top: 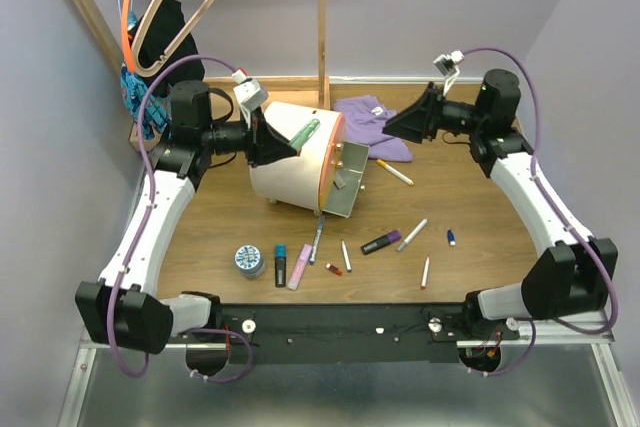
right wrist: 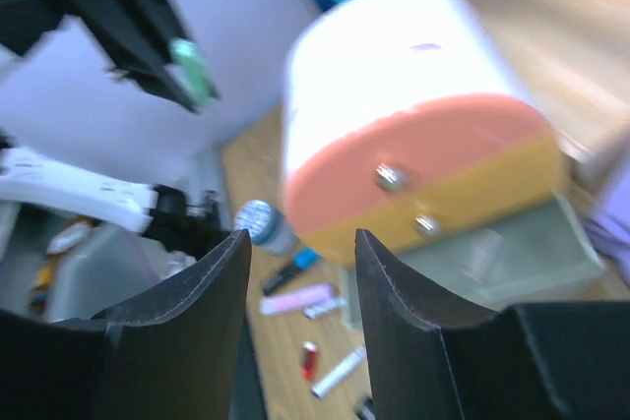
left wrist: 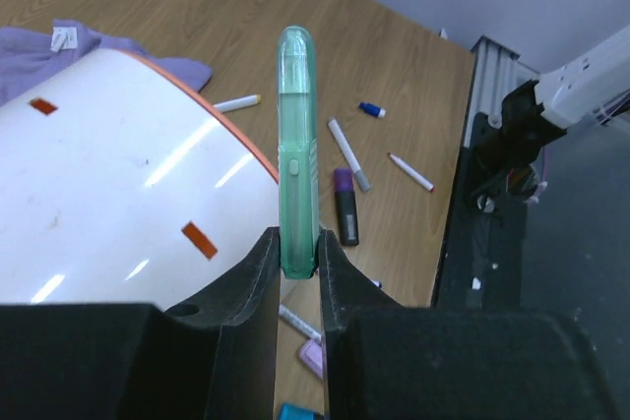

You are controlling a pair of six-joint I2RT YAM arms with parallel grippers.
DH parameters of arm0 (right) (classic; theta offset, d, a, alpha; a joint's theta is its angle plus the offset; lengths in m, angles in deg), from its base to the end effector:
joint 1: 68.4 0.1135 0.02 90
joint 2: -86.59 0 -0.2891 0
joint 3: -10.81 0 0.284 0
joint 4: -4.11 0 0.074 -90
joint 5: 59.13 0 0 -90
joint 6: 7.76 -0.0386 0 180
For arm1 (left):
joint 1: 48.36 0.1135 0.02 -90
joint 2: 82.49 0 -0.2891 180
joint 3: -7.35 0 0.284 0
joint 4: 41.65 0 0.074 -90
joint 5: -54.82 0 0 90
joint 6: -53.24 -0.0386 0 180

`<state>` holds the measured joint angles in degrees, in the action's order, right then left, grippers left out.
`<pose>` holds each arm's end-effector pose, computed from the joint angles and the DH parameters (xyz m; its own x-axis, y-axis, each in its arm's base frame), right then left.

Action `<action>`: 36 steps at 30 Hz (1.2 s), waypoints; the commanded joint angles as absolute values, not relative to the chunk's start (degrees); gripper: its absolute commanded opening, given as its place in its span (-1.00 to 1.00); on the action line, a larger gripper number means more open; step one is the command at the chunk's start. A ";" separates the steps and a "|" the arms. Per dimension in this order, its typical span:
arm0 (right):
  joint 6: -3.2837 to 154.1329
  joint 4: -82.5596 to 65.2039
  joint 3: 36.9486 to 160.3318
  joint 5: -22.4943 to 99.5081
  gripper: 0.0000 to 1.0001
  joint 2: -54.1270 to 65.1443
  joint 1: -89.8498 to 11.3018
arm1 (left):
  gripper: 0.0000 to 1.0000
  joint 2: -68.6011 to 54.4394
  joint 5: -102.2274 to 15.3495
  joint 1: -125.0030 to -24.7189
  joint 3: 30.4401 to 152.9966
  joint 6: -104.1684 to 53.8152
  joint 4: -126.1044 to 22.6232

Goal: Sort the stationery into containers
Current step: Pick up the pen from the center of the board, then place the pen in the drawer.

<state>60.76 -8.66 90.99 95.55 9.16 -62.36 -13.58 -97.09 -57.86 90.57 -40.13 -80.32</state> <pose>0.3244 0.0694 0.3935 -0.5016 0.1044 -0.8588 -0.8022 0.3153 0.5069 0.2657 -0.0790 0.4154 -0.3549 0.0875 -0.9308 0.8928 0.3272 -0.3097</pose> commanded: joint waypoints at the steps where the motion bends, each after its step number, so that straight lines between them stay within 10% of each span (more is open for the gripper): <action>1: 42.43 10.99 97.08 100.12 0.12 4.59 -55.32 | -1.00 -9.90 -100.39 -60.22 94.34 -25.70 -65.65; 36: 46.91 13.37 105.18 98.28 0.15 -3.06 -42.03 | -1.00 -8.04 -96.97 -67.52 91.80 -16.55 -55.60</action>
